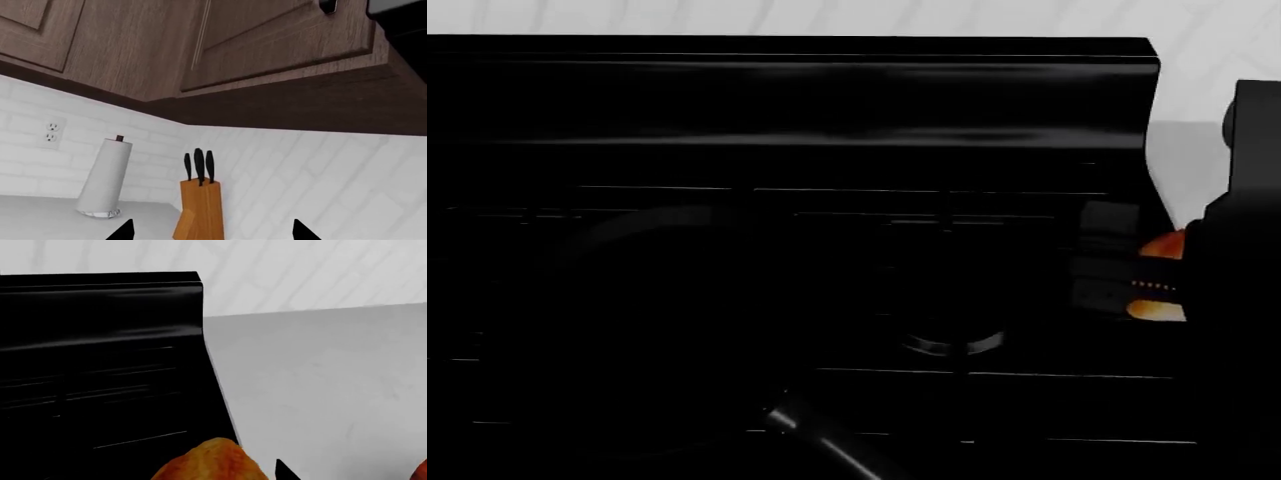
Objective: Pick the chicken breast from the pan and place it in the bowl.
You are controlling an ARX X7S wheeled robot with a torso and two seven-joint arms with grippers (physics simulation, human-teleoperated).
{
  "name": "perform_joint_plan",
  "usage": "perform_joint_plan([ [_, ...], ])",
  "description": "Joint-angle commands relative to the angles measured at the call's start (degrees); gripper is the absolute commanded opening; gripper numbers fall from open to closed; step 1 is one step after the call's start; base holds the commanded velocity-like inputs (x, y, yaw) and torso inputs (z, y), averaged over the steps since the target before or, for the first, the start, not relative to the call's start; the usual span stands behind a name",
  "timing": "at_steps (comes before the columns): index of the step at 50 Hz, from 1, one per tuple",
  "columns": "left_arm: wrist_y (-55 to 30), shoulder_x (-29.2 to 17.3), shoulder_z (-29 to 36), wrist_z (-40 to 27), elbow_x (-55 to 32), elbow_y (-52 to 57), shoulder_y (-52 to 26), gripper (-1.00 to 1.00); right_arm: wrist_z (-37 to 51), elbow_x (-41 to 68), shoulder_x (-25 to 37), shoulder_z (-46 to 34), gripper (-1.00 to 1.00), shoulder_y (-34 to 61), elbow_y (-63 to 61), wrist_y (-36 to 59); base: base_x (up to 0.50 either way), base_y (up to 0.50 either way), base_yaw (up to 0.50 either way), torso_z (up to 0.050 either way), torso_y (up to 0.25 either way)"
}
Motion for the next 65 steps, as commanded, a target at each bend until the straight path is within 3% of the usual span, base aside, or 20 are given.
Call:
perform_joint_plan([
  [1,2.9,9.3,-3.0,-0.3,-0.7,-3.3,13.6,1.0,2.3,-0.3,5.5,4.3,-1.0,-2.5,-2.1,-1.2,0.01,-0.02,-0.02,-0.027,0.0],
  [26,3.2,9.1,-2.0,-2.9,-3.0,-4.2,14.7,1.0,4.9,0.7,15.3,10.9,-1.0,-8.6,-1.0,-5.7,0.01,-0.02,-0.02,-0.027,0.0],
  [65,2.2,8.6,0.7,-6.7,-5.0,-4.2,16.4,1.0,7.3,-0.9,20.4,14.8,-1.0,-11.0,4.0,-9.6,0.01,-0.01,-0.02,-0.027,0.0],
])
